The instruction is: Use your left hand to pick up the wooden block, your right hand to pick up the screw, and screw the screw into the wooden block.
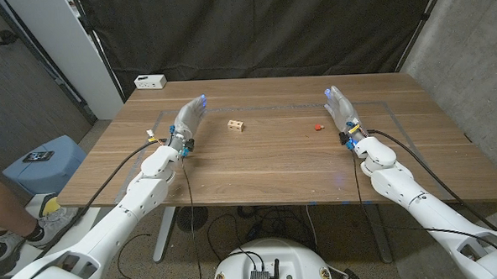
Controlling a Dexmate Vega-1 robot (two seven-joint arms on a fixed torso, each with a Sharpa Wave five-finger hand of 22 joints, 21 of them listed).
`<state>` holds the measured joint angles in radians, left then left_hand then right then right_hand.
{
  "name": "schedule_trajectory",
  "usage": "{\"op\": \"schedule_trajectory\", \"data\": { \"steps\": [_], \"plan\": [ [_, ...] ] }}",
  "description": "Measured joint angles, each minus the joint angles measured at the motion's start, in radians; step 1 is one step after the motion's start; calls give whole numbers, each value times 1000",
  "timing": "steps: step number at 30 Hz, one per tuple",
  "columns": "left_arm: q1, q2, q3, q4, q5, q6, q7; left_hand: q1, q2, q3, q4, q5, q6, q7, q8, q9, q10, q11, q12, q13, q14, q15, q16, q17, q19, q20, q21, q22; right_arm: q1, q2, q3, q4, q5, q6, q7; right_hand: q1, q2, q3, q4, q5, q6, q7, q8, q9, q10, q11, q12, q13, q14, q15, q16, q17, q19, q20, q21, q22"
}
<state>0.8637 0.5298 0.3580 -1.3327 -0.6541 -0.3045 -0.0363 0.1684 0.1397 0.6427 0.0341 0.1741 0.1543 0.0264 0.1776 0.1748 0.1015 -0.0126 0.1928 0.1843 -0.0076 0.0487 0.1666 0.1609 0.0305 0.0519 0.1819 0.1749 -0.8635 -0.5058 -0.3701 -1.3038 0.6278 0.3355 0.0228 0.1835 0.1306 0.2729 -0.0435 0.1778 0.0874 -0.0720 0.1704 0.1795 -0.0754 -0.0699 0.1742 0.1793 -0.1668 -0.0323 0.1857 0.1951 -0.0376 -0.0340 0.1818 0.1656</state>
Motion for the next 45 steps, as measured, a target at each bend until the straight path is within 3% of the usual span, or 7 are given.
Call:
{"op": "schedule_trajectory", "data": {
  "steps": [6, 18, 21, 29, 31, 37, 45],
  "plan": [
    [0, 18, -1, -14, 11, 9, 1, 12, 2, 10, -10, 5, 5, -5, 0, 0, 5, -5, 0, -3, 4, 4, 4, 0, 1, 1, 0, -2, 13, 1, -12, 0, -14, -7, -8, 5, 5, 4, -4, 0, 0, 0, 4, 0, 0, 0, 0, 0, 0, 0, 0, -4, 0, 0, 0, 0],
    [-27, 84, 21, -81, 102, 86, 52, 58, 16, 37, -50, 19, 11, -11, 4, 0, 18, -18, 4, -3, 2, 34, 4, 0, -7, 29, 0, -3, 37, -1, -23, 11, -38, -37, -24, 16, 5, 8, -8, 0, 0, -11, 4, -3, -23, -3, 0, 0, 0, 0, 0, -5, 0, 0, 0, 0],
    [-38, 102, 28, -103, 117, 96, 61, 68, 16, 40, -62, 19, 12, -20, 4, 0, 14, -22, 4, -3, -18, 33, 2, 0, -19, 31, 0, -3, 43, -2, -26, 17, -43, -43, -25, 16, 5, 8, -8, 0, 0, -11, 4, -3, -27, -5, 0, -1, 0, 0, 0, -5, 0, 0, 0, 0],
    [-62, 143, 47, -154, 162, 129, 85, 94, 24, 39, -96, 19, -8, -54, 4, 0, -25, -47, -4, -3, -124, 15, 0, 2, -136, 11, -8, -3, 50, -2, -29, 23, -55, -47, -26, 20, 1, 12, -12, 0, -5, -16, 4, -3, -29, -7, 0, -3, 0, 0, 0, -10, 0, 0, 0, 0],
    [-68, 156, 52, -166, 223, 168, 110, 96, 22, 36, -100, 19, -16, -62, 4, 0, -31, -48, -4, -3, -140, 14, 0, 5, -153, 8, -8, -1, 59, -2, -34, 31, -58, -47, -27, 24, -3, 12, -12, 0, -5, -16, 4, -3, -29, -7, 0, -3, 0, 0, 0, -10, 0, 0, 0, 0],
    [-87, 197, 65, -198, 285, 207, 101, 104, 14, 34, -115, 19, -36, -82, -1, 0, -43, -61, -4, -3, -158, 10, 0, 5, -181, -3, -8, -2, 64, -4, -37, 35, -65, -48, -32, 24, -3, 8, -16, 0, -5, -16, 4, -3, -40, -7, 0, -3, 0, 0, 0, -9, 0, 0, 0, 0],
    [-110, 253, 78, -236, 341, 255, 68, 126, -8, 33, -152, 22, -65, -111, -1, 0, -56, -74, -4, -3, -162, 7, 0, 5, -193, 7, -8, -3, 64, -3, -38, 35, -67, -47, -37, 24, -3, 8, -16, 0, -12, -20, 4, -3, -39, -7, 0, -3, 0, 0, 0, -9, 0, 0, 0, 0]
  ]
}}
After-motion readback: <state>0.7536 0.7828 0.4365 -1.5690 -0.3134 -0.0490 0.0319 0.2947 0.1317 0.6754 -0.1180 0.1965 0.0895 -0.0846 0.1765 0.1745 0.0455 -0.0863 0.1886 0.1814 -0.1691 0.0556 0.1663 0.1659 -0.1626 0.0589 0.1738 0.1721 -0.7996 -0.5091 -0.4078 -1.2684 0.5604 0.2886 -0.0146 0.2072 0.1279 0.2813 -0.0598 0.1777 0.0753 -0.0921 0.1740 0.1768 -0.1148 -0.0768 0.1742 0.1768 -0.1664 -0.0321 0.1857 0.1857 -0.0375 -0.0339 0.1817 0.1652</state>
